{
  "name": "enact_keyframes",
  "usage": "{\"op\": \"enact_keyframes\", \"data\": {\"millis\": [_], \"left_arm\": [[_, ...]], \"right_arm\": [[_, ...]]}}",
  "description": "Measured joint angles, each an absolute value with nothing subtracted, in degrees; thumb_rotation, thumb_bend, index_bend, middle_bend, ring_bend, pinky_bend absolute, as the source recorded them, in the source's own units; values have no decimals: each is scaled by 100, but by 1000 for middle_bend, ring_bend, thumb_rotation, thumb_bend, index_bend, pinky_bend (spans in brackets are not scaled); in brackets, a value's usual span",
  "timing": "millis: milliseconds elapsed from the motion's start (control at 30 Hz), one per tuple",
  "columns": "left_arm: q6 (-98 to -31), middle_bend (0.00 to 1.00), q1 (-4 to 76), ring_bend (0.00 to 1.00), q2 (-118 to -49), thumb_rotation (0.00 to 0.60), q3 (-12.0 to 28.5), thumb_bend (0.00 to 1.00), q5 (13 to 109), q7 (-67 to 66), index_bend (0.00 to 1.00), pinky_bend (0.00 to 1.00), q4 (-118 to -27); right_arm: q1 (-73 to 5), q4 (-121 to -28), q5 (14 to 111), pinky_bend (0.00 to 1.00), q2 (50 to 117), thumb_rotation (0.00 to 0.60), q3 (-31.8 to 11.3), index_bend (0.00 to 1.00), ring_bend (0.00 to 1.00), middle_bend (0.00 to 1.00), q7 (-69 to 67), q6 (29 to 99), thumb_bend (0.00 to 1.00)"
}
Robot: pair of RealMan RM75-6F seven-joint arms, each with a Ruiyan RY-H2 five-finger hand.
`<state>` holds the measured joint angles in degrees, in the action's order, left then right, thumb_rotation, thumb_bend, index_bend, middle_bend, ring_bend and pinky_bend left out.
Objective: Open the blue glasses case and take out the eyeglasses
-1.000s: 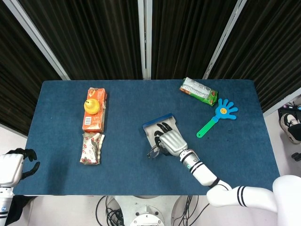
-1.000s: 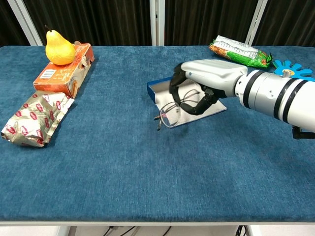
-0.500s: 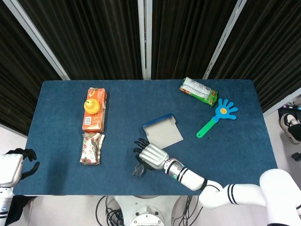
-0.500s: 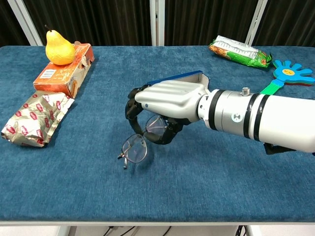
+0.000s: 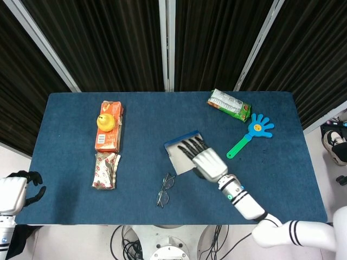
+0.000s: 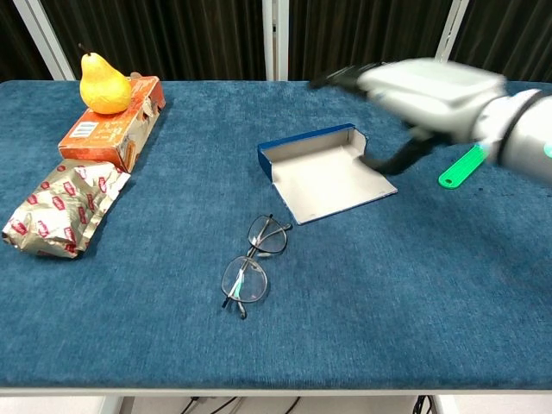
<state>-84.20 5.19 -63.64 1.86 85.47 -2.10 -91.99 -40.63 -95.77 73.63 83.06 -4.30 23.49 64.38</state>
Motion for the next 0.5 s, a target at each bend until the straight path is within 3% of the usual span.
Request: {"op": "enact_keyframes", "data": {"millis": [300, 500], "left_arm": [[-8435, 575, 511, 458, -6367, 600, 185, 284, 8546, -247, 560, 512, -9212], [-8458, 575, 500, 458, -6379, 600, 190, 283, 8535, -300, 560, 512, -9225]], "right_arm": [[-2388, -10257, 7850, 0, 7142, 600, 71, 0, 0, 50, 2003, 8494, 341], [-1504, -10355, 8194, 0, 6673, 600, 480, 0, 0, 48, 1256, 9119, 341]]}}
